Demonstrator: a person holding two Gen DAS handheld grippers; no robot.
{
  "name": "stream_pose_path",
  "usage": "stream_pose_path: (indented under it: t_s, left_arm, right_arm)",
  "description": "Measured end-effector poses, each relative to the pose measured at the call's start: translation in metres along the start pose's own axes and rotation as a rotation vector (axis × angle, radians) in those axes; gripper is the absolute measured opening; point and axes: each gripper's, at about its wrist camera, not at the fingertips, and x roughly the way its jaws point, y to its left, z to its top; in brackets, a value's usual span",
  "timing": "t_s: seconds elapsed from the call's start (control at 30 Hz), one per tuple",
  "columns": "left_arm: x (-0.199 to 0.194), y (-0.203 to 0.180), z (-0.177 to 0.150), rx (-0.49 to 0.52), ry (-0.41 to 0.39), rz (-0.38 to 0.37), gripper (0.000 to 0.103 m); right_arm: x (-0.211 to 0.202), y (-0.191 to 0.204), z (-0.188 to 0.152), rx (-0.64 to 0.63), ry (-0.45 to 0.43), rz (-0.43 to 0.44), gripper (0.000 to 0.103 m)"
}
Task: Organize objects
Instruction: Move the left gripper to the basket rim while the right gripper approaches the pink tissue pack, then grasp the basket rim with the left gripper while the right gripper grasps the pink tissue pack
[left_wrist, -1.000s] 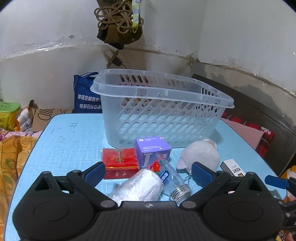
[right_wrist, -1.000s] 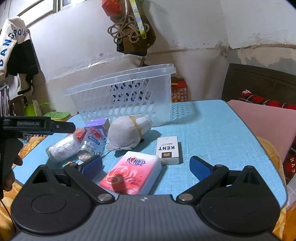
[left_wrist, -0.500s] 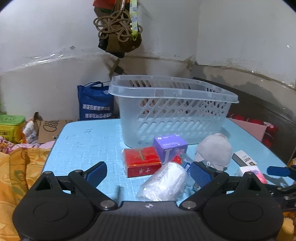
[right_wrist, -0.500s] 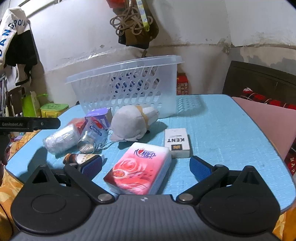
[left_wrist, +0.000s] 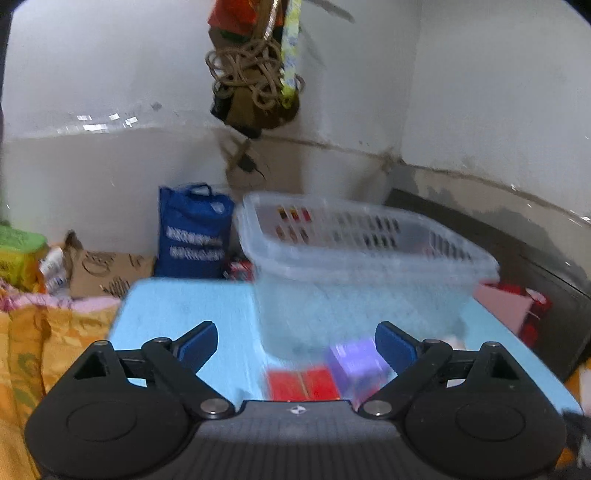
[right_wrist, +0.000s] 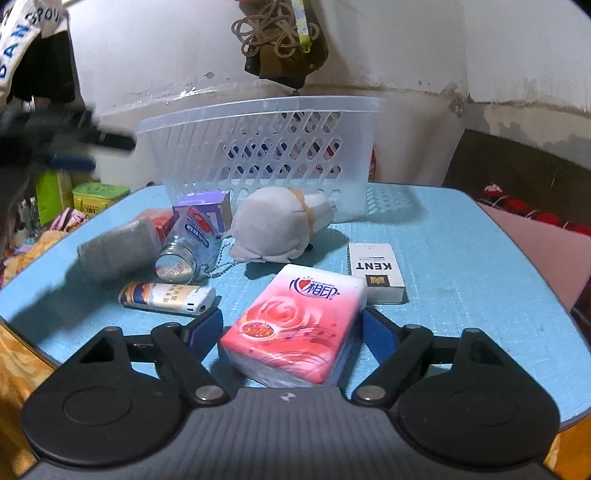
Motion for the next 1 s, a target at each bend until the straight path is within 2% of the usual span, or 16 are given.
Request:
stream_pose_path:
  t_s: [0.13,0.2,0.33,0.37,0.47,0.5,0.53,0.6,0.77,0.87,1.0]
  left_arm:
    - [0.017,0.0,0.031,0.023,-0.026,0.045,0.093]
    - [0.033,0.0,0.048,0.033,-0.001,0.085,0.092]
    - [0.076,0.005,0.073,0.057,0.074,0.205,0.074]
    - [0.084,0.008,0.076,0.047,0.089,0.213,0.073]
    - [0.108,0.011,0.078,0.019,0.176,0.184,0.057]
    - [0.112,0.011,0.076,0.022,0.196,0.189,0.048]
    - [0.117,0.009,0.074,0.025,0.213,0.208,0.035]
    - [0.122,0.006,0.073,0.038,0.226,0.22,0.025]
    - [0.123,-0.005,0.072,0.095,0.234,0.269,0.027]
    - [0.129,-0.008,0.073,0.094,0.255,0.266,0.029]
    - [0.134,-0.005,0.073,0.085,0.254,0.267,0.03]
  right_arm:
    - [-0.001,-0.001,-0.002,-0.015,-0.01,0.002,0.08]
    - [-0.001,-0.002,-0.002,-0.012,-0.014,0.009,0.08]
    - [-0.002,-0.007,-0.004,0.011,-0.031,0.033,0.081]
    - [-0.003,-0.008,-0.005,0.017,-0.037,0.041,0.081]
    - [-0.002,-0.008,-0.005,0.018,-0.042,0.046,0.081]
    - [-0.002,-0.007,-0.005,0.014,-0.043,0.045,0.081]
    - [-0.001,-0.006,-0.005,0.007,-0.042,0.041,0.081]
    - [-0.001,-0.004,-0.006,-0.008,-0.043,0.035,0.081]
    - [-0.002,-0.005,-0.007,-0.017,-0.05,0.038,0.081]
    - [-0.001,-0.005,-0.008,-0.014,-0.061,0.036,0.081]
    - [-0.001,-0.006,-0.009,0.008,-0.085,0.031,0.075]
